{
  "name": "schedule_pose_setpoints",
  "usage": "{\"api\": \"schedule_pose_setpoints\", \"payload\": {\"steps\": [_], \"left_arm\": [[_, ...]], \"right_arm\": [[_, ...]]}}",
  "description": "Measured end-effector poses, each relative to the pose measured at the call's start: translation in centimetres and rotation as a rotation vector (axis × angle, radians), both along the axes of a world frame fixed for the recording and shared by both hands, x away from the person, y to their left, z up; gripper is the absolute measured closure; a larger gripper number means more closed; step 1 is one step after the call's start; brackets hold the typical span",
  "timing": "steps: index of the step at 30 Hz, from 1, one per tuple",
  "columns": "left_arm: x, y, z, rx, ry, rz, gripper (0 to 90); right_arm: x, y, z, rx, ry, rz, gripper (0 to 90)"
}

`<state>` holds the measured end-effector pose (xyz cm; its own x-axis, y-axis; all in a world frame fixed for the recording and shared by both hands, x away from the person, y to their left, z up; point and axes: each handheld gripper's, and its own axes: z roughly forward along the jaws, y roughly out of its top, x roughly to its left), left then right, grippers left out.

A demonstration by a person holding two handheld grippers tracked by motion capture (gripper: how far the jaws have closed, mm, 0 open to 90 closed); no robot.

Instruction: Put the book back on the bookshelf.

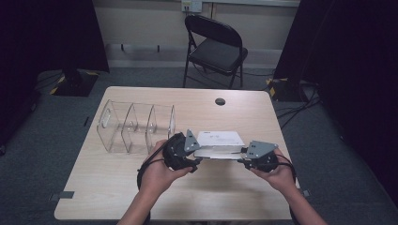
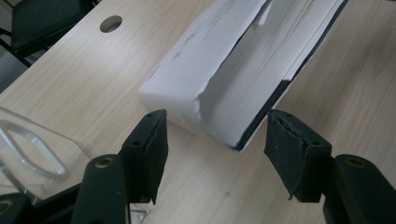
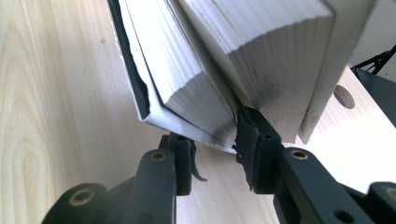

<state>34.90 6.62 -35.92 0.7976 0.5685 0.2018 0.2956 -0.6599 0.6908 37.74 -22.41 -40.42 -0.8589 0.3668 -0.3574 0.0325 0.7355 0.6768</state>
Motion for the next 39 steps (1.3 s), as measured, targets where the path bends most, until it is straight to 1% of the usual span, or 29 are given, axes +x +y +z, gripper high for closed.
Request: {"api": "schedule_pose_setpoints", "payload": {"steps": [1, 2, 5, 7, 8, 10, 11, 12, 13, 14, 15, 16, 18, 21, 22, 24, 25, 28, 29, 30, 31, 32, 33, 34, 35, 36, 37, 38, 39], "left_arm": [[-0.1, 0.3, -0.1, 0.002, 0.001, 0.001, 39.2], [-0.2, 0.6, -0.4, -0.022, 0.006, 0.011, 39.2], [-0.4, 1.2, -1.0, -0.021, 0.019, 0.019, 39.1], [-0.7, 1.6, -2.0, -0.038, 0.026, 0.024, 39.2], [-0.9, 2.0, -3.2, -0.045, 0.047, 0.033, 39.2], [-0.9, 2.2, -3.6, -0.031, 0.051, 0.034, 39.1], [-1.0, 2.5, -5.1, -0.042, 0.079, 0.043, 39.0], [-1.0, 2.5, -5.1, -0.042, 0.079, 0.043, 38.6], [-1.0, 2.6, -6.4, -0.026, 0.103, 0.049, 38.3], [-1.0, 2.6, -6.4, -0.026, 0.103, 0.049, 38.2], [-1.0, 2.7, -7.5, -0.025, 0.119, 0.050, 38.2], [-1.0, 2.7, -7.5, -0.025, 0.119, 0.050, 38.2], [-0.9, 2.5, -9.0, -0.023, 0.142, 0.053, 38.0], [-0.8, 2.5, -9.7, -0.018, 0.152, 0.051, 37.9], [-0.8, 2.4, -10.2, -0.024, 0.157, 0.055, 37.8], [-0.8, 2.4, -10.4, -0.019, 0.160, 0.055, 37.9], [-0.9, 2.4, -10.7, -0.001, 0.162, 0.053, 37.9], [-0.9, 2.5, -10.9, -0.016, 0.161, 0.056, 37.9], [-0.9, 2.5, -10.9, -0.024, 0.155, 0.059, 37.9], [-1.0, 2.5, -10.9, -0.017, 0.160, 0.061, 38.1], [-1.0, 2.5, -10.9, -0.017, 0.160, 0.061, 38.2], [-1.0, 2.5, -10.9, -0.013, 0.170, 0.063, 38.2], [-0.8, 2.5, -11.1, -0.018, 0.158, 0.067, 38.4], [-0.5, 2.4, -11.1, -0.008, 0.149, 0.071, 38.4], [-0.5, 2.4, -11.1, -0.008, 0.149, 0.071, 38.3], [-0.1, 2.1, -11.0, 0.024, 0.164, 0.080, 38.3], [-0.2, 2.1, -11.3, 0.033, 0.139, 0.053, 39.3], [-0.2, 2.1, -11.3, 0.033, 0.139, 0.053, 39.7], [-0.4, 2.5, -11.5, 0.033, 0.136, 0.042, 40.6]], "right_arm": [[0.1, -0.1, 0.1, 0.003, 0.004, 0.002, 68.2], [0.1, -0.1, 0.1, 0.002, 0.007, 0.003, 68.1], [0.1, 0.0, 0.2, -0.002, 0.022, 0.001, 68.1], [0.2, 0.0, 0.3, 0.010, 0.036, 0.002, 68.0], [0.2, 0.0, 0.4, 0.006, 0.041, -0.001, 68.0], [0.3, 0.0, 0.5, 0.005, 0.050, 0.000, 67.9], [0.4, 0.0, 0.7, 0.009, 0.060, 0.001, 68.0], [0.4, 0.0, 0.7, 0.009, 0.060, 0.001, 68.0], [0.6, 0.0, 0.8, 0.009, 0.066, -0.002, 68.3], [0.6, 0.0, 0.8, 0.009, 0.066, -0.002, 68.3], [0.7, -0.1, 0.9, 0.006, 0.069, -0.009, 68.5], [0.7, -0.1, 0.9, 0.006, 0.069, -0.009, 68.5], [0.9, -0.3, 1.0, 0.015, 0.080, -0.016, 69.0], [0.9, -0.4, 1.1, 0.012, 0.083, -0.017, 69.7], [0.9, -0.6, 1.1, 0.023, 0.097, -0.022, 70.6], [0.9, -0.7, 1.1, 0.016, 0.094, -0.021, 71.0], [0.9, -0.8, 1.0, 0.009, 0.092, -0.028, 71.4], [0.9, -1.0, 1.0, 0.018, 0.092, -0.034, 72.3], [0.9, -1.1, 1.0, 0.028, 0.104, -0.026, 77.2], [0.9, -1.3, 1.1, 0.025, 0.115, -0.018, 83.8], [0.9, -1.3, 1.1, 0.025, 0.115, -0.018, 83.8], [0.8, -1.4, 1.2, 0.035, 0.120, -0.009, 88.8], [1.0, -1.7, 1.6, 0.107, 0.172, 0.022, 90.0], [0.9, -1.7, 1.9, 0.111, 0.155, 0.025, 90.0], [0.9, -1.7, 1.9, 0.111, 0.155, 0.025, 90.0], [0.9, -1.4, 2.4, 0.103, 0.137, 0.027, 90.0], [0.6, -0.8, 2.4, 0.079, 0.145, 0.050, 90.0], [0.6, -0.8, 2.4, 0.079, 0.145, 0.050, 90.0], [0.2, -0.7, 1.6, 0.052, 0.155, 0.053, 90.0]]}}
